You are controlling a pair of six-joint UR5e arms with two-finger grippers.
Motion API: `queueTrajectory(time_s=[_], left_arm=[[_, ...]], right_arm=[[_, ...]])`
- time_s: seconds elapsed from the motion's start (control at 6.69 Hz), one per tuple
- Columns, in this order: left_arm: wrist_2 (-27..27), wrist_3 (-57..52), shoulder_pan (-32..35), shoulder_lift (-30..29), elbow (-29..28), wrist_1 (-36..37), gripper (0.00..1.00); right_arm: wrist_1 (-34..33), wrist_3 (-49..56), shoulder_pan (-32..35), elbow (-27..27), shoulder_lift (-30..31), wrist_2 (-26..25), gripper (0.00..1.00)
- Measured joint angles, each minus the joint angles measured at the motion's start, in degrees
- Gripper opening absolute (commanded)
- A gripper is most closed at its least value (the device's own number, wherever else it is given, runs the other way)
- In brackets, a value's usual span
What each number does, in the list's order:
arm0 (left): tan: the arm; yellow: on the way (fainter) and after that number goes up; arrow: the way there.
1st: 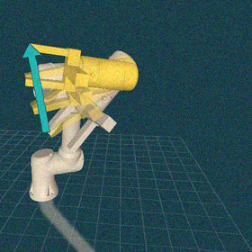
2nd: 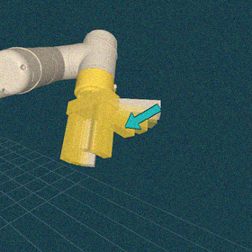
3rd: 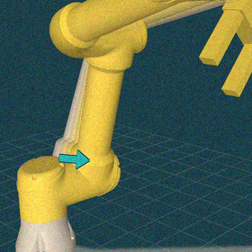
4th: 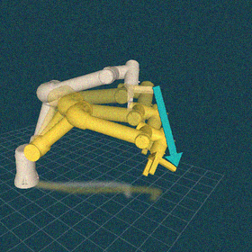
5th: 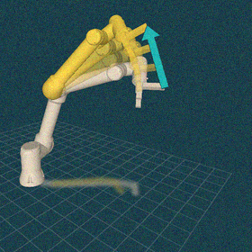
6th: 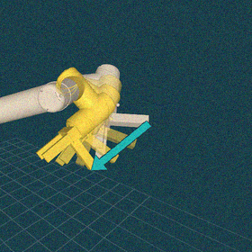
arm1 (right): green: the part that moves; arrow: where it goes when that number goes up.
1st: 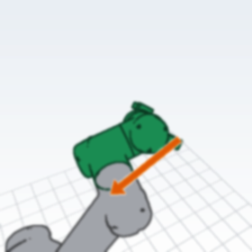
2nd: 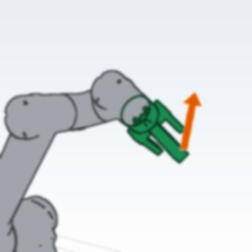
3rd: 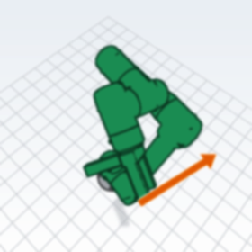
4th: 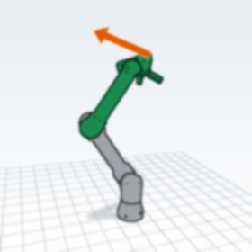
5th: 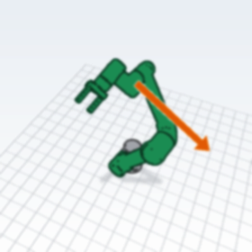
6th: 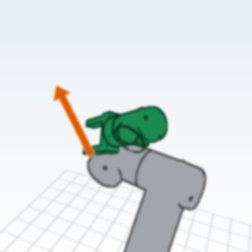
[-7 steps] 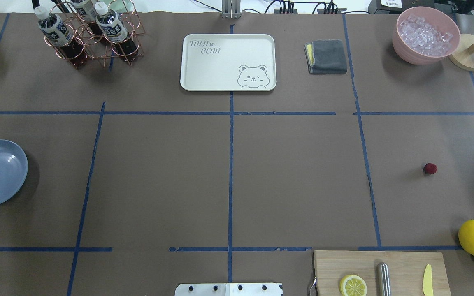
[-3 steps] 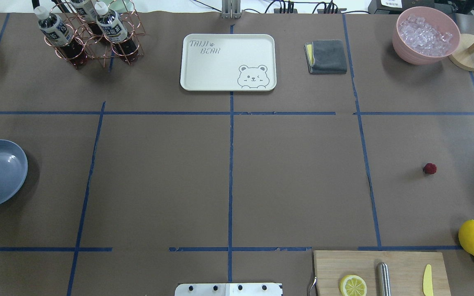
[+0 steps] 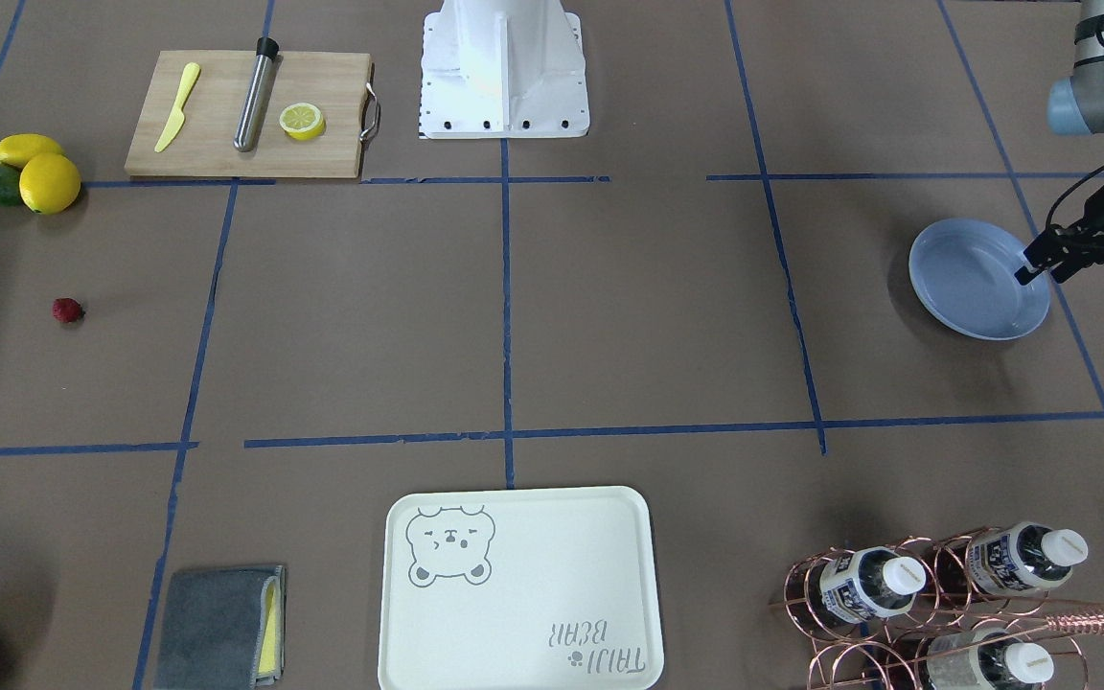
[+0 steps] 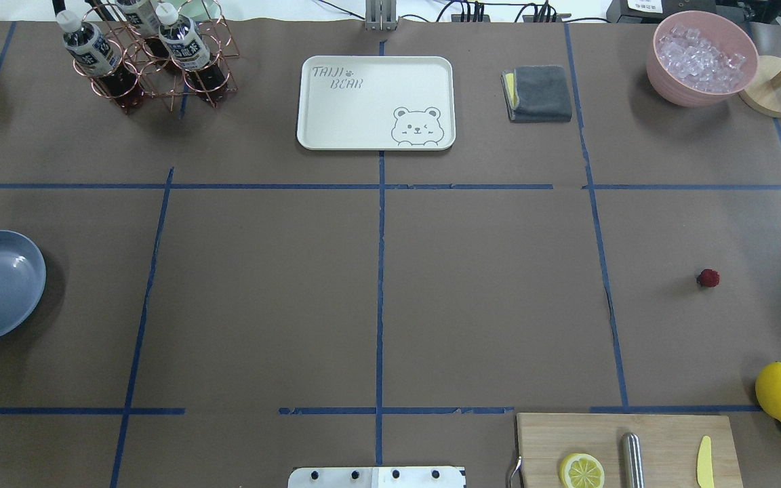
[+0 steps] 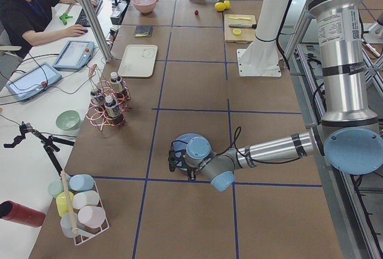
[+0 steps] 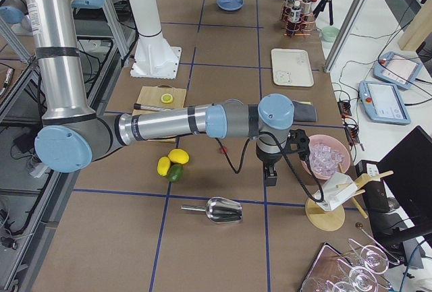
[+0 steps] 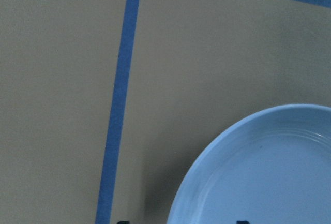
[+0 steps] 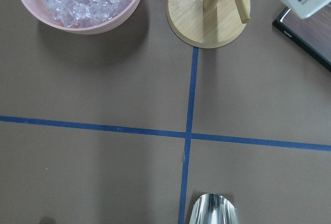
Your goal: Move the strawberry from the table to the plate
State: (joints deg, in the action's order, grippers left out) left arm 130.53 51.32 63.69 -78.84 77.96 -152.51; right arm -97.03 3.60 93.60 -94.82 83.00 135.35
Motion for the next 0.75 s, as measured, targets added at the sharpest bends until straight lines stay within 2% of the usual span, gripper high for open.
queueTrajectory(time_s=[0.15,0.3,0.45,0.6,0.75], left_arm=[[-0.17,0.01,-0.47,0.0,-0.1,0.04,0.56],[-0.24,0.03,-0.73,0.0,-0.2,0.1,0.36],[-0.27,0.31,-0.86,0.0,-0.26,0.18,0.09],[-0.26,1.21,-0.9,0.0,-0.29,0.22,0.0],[-0.2,2.38,-0.92,-0.05,-0.24,0.21,0.0]], right_arm=[[0.0,0.0,0.0,-0.14,0.0,0.03,1.0],[0.0,0.0,0.0,-0.32,0.03,0.14,1.0],[0.0,0.0,0.0,-0.41,0.05,0.4,1.0],[0.0,0.0,0.0,-0.43,0.05,0.7,1.0],[0.0,0.0,0.0,-0.51,0.05,0.93,1.0]])
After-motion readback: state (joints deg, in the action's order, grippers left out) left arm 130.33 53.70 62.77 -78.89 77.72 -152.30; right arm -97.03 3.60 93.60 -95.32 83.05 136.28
